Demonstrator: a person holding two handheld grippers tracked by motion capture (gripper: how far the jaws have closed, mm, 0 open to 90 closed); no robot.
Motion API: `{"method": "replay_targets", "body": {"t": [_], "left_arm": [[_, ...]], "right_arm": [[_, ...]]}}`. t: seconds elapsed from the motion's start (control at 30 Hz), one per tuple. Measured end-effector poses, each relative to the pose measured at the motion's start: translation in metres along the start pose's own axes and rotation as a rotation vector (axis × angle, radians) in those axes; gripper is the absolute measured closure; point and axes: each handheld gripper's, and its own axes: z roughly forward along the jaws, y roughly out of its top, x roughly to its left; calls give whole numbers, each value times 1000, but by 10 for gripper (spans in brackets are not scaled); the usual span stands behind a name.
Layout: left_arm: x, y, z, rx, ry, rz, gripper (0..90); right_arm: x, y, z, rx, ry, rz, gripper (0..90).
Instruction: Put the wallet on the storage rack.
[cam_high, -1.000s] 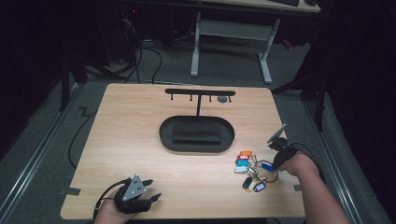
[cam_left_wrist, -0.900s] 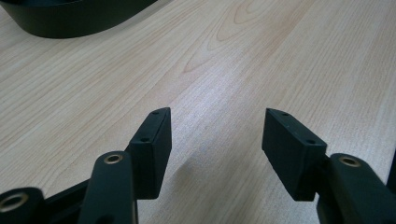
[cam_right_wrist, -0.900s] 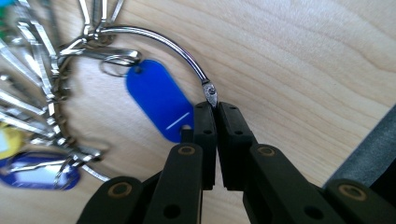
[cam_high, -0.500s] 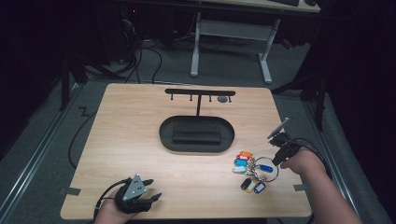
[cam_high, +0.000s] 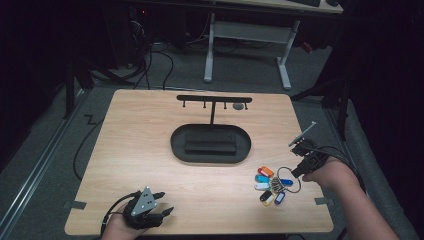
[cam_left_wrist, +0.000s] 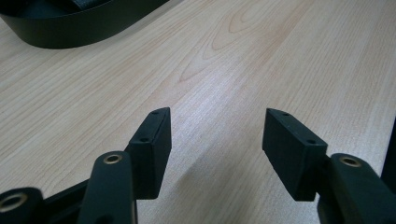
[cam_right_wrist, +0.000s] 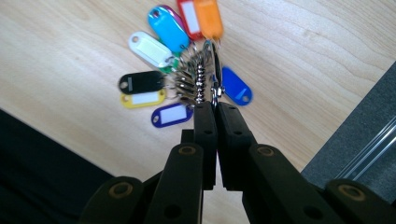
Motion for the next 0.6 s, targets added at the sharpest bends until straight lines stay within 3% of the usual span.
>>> {"method": "replay_targets", "body": {"t": [0.37,0.6], "left_arm": [[2,-2,-1,-15,3,-14,425],[5,-1,-5,-41,37,-13,412]], "right_arm": [[14,3,-26,-3,-17,-30,879],[20,12,-42,-20,-13,-43,879]]}}
